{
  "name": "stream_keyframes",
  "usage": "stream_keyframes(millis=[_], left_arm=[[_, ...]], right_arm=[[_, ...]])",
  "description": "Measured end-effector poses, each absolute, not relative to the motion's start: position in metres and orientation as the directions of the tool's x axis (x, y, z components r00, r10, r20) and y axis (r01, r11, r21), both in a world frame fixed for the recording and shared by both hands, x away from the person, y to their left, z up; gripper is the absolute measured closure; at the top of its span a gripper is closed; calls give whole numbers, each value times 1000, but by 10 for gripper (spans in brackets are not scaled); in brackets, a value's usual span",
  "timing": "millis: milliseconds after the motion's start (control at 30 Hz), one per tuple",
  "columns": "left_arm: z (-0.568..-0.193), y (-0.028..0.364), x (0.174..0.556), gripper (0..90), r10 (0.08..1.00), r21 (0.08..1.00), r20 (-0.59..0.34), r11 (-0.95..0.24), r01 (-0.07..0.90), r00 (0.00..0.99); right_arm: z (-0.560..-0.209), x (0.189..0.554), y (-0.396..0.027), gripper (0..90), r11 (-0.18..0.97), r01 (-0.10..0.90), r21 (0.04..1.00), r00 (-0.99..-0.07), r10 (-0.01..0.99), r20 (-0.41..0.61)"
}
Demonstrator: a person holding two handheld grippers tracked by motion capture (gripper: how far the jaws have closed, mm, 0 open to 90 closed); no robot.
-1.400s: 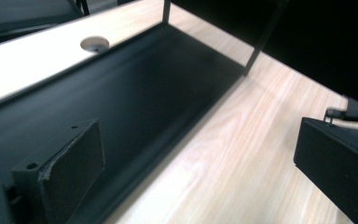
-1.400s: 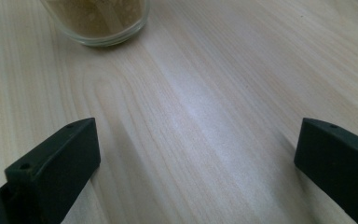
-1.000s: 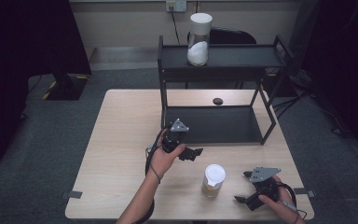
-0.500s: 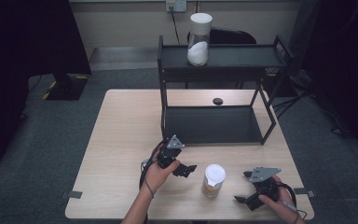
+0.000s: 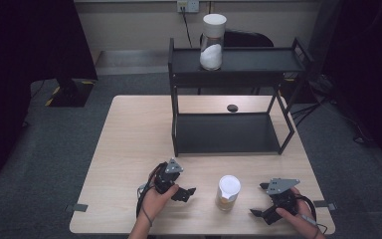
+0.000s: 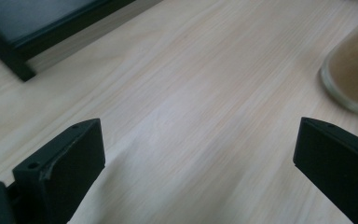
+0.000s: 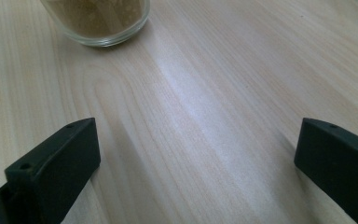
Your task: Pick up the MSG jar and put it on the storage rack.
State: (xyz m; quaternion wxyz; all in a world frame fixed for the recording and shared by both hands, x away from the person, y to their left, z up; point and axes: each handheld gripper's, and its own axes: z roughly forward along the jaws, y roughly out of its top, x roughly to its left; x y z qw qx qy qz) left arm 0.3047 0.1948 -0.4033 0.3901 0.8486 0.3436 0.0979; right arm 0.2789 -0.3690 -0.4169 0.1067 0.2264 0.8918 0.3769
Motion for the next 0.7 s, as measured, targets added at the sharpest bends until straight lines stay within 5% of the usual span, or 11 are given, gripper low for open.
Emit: stream_keyframes(millis=[700], left_arm=[[-421,212,276,0,691,727,-4,-495,476,723]], right_arm=[[-417,279,-369,0,614,324,720,-874,485,-19]])
